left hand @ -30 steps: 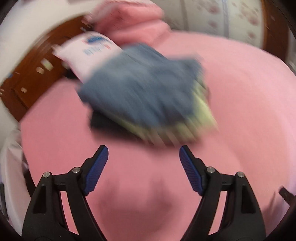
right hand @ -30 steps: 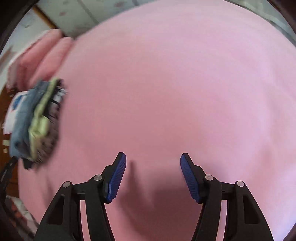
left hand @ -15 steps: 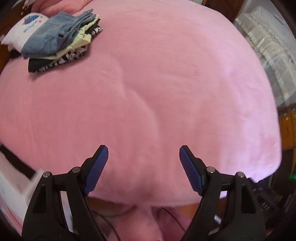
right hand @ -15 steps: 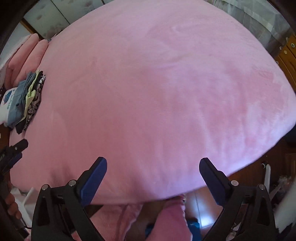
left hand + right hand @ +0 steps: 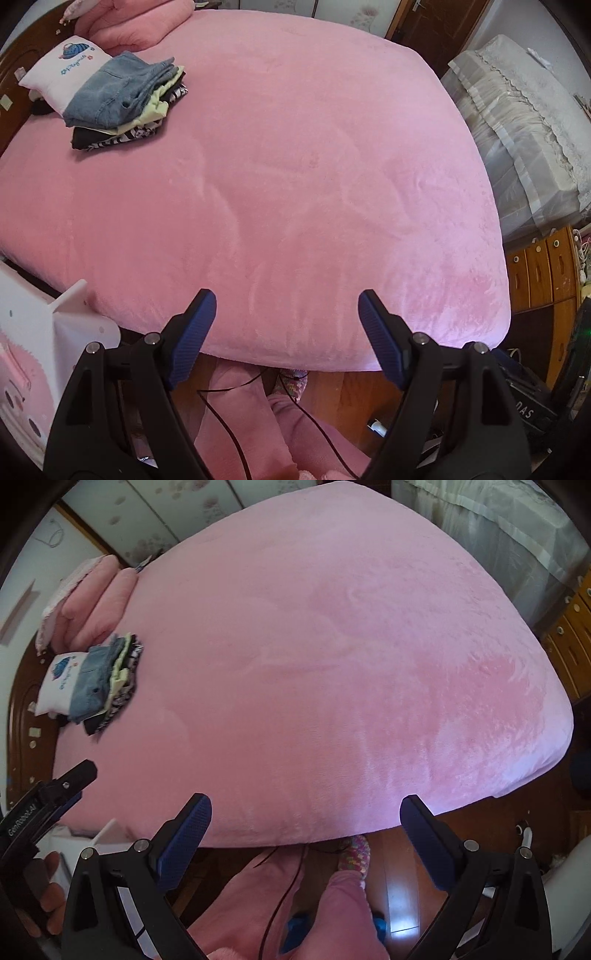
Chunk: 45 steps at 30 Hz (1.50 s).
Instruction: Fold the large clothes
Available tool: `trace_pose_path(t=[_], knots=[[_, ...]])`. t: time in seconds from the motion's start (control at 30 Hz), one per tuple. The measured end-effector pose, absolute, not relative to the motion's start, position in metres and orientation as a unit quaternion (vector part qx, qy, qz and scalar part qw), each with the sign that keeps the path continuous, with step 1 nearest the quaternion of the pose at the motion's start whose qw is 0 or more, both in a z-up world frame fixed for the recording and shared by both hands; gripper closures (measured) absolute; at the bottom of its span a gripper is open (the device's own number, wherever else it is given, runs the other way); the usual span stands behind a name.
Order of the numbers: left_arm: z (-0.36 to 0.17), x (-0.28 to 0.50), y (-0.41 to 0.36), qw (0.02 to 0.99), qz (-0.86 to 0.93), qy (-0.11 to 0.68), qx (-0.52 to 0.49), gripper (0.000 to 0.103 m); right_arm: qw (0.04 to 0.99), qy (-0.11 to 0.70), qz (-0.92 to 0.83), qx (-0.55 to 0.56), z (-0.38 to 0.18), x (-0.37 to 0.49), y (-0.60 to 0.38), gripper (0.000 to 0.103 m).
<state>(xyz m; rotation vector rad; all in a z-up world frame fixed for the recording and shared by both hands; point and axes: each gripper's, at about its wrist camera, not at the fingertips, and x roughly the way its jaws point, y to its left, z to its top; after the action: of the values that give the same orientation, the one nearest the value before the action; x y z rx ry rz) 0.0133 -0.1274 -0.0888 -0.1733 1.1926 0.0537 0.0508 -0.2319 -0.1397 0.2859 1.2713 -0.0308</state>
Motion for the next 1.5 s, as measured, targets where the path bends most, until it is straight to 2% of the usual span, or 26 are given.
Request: trace_pose_path(t=[0.23,0.7,1.1,1.17,1.27,1.5], knots=[[-0.052,-0.018,-0.15,0.842,0.035,0.535,-0.064,0.026,0.811,0.579,0.02,0.077,-0.104,0.032,-0.201,0.0],[-0.042,-0.039,-0.164,0.854,0.033,0.519,-0.023,0.026,0.844,0.536,0.006,0.012,-0.066,0.027,-0.181,0.0],[-0.042,-0.036,-0.17,0.853,0.04,0.519,-0.02,0.014,0.841,0.542,-0.006,0.012,-0.068,0.03,-0.198,0.0],[-0.042,-0.035,-0.172,0.853,0.039,0.52,-0.016,0.011,0.839,0.545,-0.004,0.008,-0.069,0.032,-0.197,0.0],[-0.042,-0.034,-0.177,0.855,0.036,0.517,-0.009,0.0,0.839,0.544,-0.002,0.004,-0.069,0.033,-0.196,0.0],[-0.041,-0.032,-0.179,0.859,0.035,0.511,-0.001,0.0,0.845,0.535,-0.004,0.004,-0.066,0.03,-0.195,0.0]])
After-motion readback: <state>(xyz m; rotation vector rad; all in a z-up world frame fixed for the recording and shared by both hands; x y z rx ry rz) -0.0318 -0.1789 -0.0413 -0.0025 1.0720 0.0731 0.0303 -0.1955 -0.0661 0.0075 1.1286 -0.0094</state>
